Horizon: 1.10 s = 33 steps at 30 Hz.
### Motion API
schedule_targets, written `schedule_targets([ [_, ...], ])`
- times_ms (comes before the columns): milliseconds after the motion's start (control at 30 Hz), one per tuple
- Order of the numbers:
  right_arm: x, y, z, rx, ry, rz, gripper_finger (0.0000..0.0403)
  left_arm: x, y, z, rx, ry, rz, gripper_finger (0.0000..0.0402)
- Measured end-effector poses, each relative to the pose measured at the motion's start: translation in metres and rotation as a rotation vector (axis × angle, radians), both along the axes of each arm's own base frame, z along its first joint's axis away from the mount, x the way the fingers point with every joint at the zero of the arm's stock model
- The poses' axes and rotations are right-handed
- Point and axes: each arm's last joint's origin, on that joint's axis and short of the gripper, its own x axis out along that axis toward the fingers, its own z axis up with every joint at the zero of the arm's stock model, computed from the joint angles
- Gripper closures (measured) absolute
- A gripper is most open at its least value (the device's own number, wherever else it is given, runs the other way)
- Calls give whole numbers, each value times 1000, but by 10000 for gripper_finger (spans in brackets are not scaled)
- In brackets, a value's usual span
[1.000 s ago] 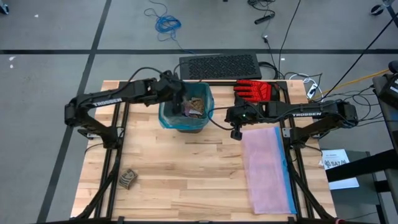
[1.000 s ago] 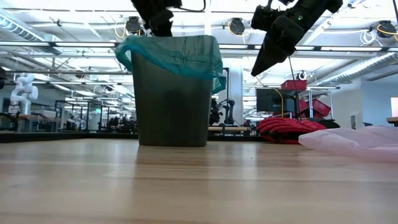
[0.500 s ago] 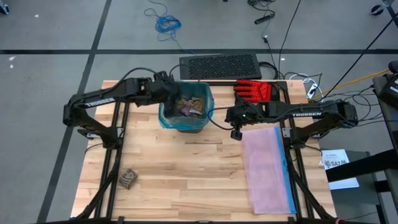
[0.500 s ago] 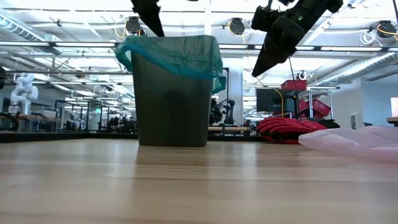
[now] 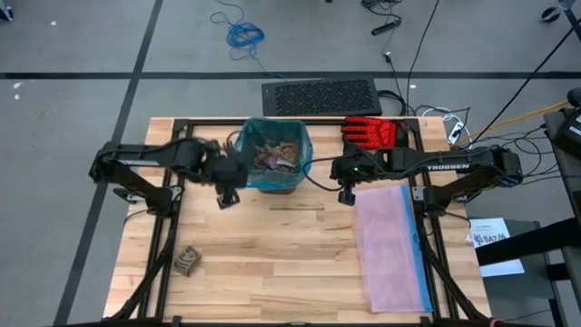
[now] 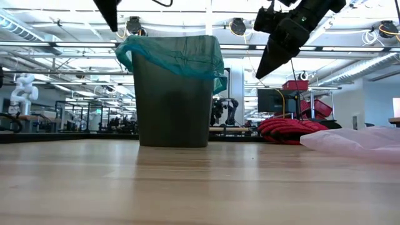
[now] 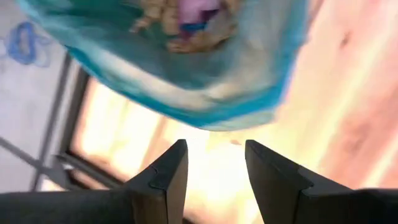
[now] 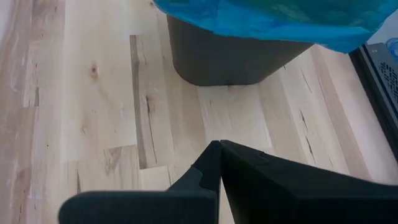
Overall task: Place trash/remove bag and relplace
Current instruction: Put the cardboard coffee sleeve into the black trash bin
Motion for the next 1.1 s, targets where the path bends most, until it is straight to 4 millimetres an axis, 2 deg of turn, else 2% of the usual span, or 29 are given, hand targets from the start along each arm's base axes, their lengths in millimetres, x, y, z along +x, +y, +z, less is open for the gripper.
schedule_targets([
  [133, 0, 0, 0, -6, 0, 6, 403, -6, -26, -7, -32, -11, 2, 245],
  [267, 0, 0, 0, -7, 1, 8, 403, -11, -48, -29, -34, 36, 27, 245],
  [400, 0, 0, 0, -10, 1, 12, 403, -20, -64, -59, -57, 93, 119, 245],
  [600, 0, 0, 0, -12, -1, 14, 403, -28, -87, -112, -260, 188, 280, 245],
  [833, 1, 0, 1, -10, -10, 11, 403, -35, -96, -156, -443, 268, 417, 245],
  [933, 1, 0, 1, -6, -12, 7, 403, -35, -100, -167, -545, 315, 484, 245],
  [1100, 2, 0, 1, -7, -20, 7, 403, -34, -109, -178, -531, 376, 499, 245],
])
